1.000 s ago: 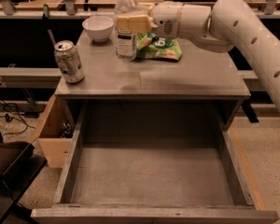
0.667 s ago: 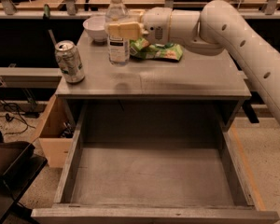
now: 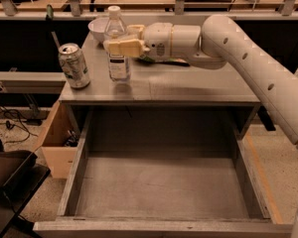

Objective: Move blue plastic bottle near 7up can

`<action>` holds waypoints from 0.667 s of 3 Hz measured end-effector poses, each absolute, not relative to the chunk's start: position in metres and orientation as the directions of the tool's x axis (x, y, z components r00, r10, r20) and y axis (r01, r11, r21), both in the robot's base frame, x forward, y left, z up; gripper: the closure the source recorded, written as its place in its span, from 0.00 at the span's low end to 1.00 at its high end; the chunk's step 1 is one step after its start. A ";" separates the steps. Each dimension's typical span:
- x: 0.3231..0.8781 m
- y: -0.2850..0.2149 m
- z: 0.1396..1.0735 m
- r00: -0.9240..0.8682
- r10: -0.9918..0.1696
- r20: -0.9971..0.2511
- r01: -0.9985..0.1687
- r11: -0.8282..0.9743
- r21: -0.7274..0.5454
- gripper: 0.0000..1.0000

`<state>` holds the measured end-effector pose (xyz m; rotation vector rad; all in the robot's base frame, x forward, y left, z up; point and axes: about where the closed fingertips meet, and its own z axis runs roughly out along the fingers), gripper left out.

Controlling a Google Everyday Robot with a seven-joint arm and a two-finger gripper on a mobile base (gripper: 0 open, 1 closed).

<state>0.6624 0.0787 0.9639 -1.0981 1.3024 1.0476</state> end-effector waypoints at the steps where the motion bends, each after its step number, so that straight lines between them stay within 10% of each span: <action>1: 0.660 0.083 0.949 0.016 -0.010 -1.000 -0.987 0.157 -0.018 1.00; 2: 0.659 0.086 0.947 0.018 -0.008 -1.000 -0.988 0.151 -0.019 0.85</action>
Offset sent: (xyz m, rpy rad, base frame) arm -0.0024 0.0041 -0.0154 0.0193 -0.0048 0.0280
